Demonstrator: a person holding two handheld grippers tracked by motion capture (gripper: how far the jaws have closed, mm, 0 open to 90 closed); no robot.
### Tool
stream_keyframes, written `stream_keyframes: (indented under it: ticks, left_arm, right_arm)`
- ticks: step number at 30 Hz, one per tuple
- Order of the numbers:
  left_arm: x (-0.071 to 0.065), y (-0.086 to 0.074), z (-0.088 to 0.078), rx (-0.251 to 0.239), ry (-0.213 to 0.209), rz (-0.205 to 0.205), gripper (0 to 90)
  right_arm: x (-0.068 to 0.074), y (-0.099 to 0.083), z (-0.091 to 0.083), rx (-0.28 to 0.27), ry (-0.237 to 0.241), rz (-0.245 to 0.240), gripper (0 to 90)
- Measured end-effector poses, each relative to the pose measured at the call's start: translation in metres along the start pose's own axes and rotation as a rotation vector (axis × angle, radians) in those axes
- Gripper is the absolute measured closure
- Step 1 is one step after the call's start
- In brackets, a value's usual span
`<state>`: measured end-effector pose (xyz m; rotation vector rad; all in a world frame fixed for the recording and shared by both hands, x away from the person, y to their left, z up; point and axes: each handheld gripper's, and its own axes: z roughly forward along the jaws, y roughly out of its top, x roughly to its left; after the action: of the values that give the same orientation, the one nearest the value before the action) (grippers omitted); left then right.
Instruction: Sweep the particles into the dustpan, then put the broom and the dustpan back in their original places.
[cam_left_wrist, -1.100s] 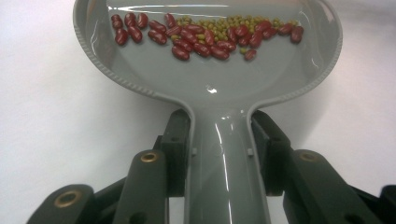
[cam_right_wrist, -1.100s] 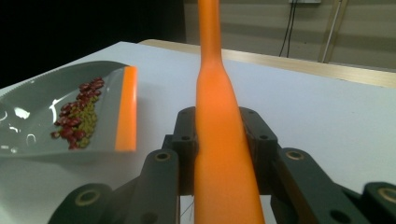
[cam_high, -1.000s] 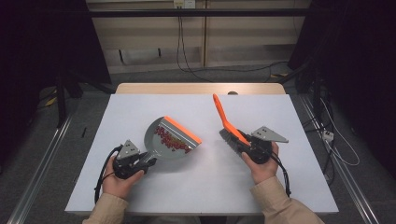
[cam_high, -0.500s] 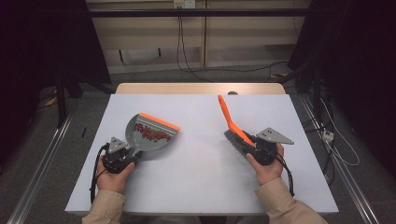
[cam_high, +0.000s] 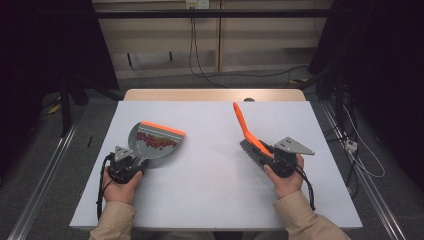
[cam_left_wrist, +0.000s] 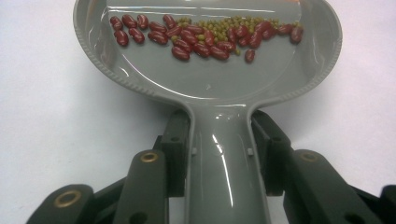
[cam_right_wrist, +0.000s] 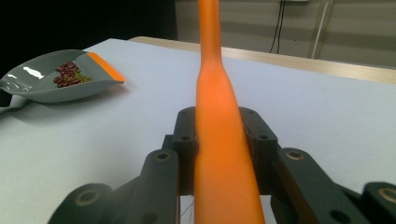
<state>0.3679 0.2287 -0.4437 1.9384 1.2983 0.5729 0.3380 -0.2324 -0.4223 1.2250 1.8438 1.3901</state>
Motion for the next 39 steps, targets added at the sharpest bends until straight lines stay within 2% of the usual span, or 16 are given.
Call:
stream_keyframes:
  ticks: [5, 7, 9, 11, 16, 24, 26, 29, 31, 34, 35, 39]
  left_arm:
    - [0.006, -0.005, 0.0, 0.009, 0.028, -0.035, 63.1]
    - [0.007, -0.006, 0.002, 0.024, 0.034, -0.032, 63.1]
    - [0.007, -0.008, 0.003, 0.021, 0.035, -0.04, 63.0]
    - [0.005, -0.008, 0.003, 0.017, 0.042, -0.03, 62.9]
    - [-0.001, -0.01, -0.001, 0.002, 0.011, -0.028, 61.2]
    - [-0.016, -0.015, -0.008, 0.008, -0.076, -0.023, 47.2]
    - [-0.017, -0.015, -0.01, -0.005, -0.08, -0.026, 43.3]
    - [-0.016, -0.014, -0.012, -0.021, -0.066, -0.027, 28.7]
    - [-0.015, -0.014, -0.014, -0.052, -0.076, -0.024, 20.7]
    - [-0.014, -0.012, -0.017, -0.07, -0.07, -0.005, 14.7]
    - [-0.014, -0.011, -0.019, -0.075, -0.058, 0.001, 14.6]
    - [-0.015, -0.007, -0.023, -0.114, -0.053, 0.015, 12.3]
  right_arm:
    - [0.0, 0.0, -0.002, -0.006, -0.002, -0.005, 71.0]
    - [0.001, 0.0, -0.003, -0.005, -0.007, -0.011, 71.0]
    - [0.001, -0.001, -0.004, -0.003, -0.002, -0.011, 71.0]
    - [0.001, -0.001, -0.006, -0.002, -0.001, -0.008, 71.0]
    - [0.0, -0.003, -0.008, 0.002, -0.006, -0.009, 71.0]
    - [0.003, -0.01, -0.004, 0.034, 0.012, -0.001, 71.0]
    - [0.006, -0.012, -0.002, 0.043, 0.017, -0.002, 71.0]
    - [0.007, -0.014, 0.0, 0.048, 0.018, -0.003, 70.9]
    - [0.007, -0.016, 0.001, 0.053, 0.023, 0.003, 70.9]
    - [0.008, -0.019, 0.003, 0.067, 0.029, 0.005, 70.9]
    - [0.008, -0.019, 0.003, 0.071, 0.027, 0.007, 70.8]
    - [0.001, -0.023, 0.002, 0.08, 0.004, 0.038, 70.8]
